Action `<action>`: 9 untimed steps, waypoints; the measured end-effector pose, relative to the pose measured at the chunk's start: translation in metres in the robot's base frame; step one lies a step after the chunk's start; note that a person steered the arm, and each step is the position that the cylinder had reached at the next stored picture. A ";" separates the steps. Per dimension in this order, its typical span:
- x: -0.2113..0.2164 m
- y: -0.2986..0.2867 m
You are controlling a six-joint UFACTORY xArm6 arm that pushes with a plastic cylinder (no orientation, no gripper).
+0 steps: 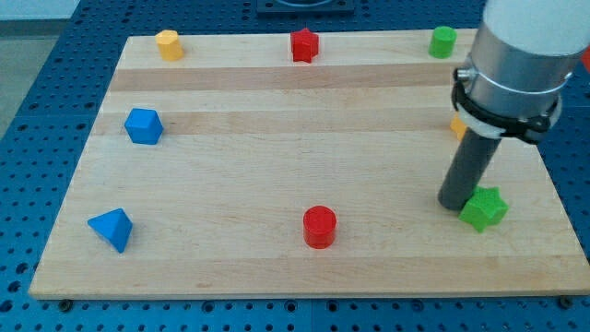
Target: Slightly slide the green star downwards
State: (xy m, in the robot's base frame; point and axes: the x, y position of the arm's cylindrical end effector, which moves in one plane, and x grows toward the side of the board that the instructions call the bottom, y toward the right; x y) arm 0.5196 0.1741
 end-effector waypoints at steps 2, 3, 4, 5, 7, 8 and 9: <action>-0.012 0.011; -0.027 0.012; -0.028 0.029; -0.028 0.048; -0.024 0.050; -0.017 0.050; -0.014 0.050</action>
State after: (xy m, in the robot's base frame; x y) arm 0.5060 0.2241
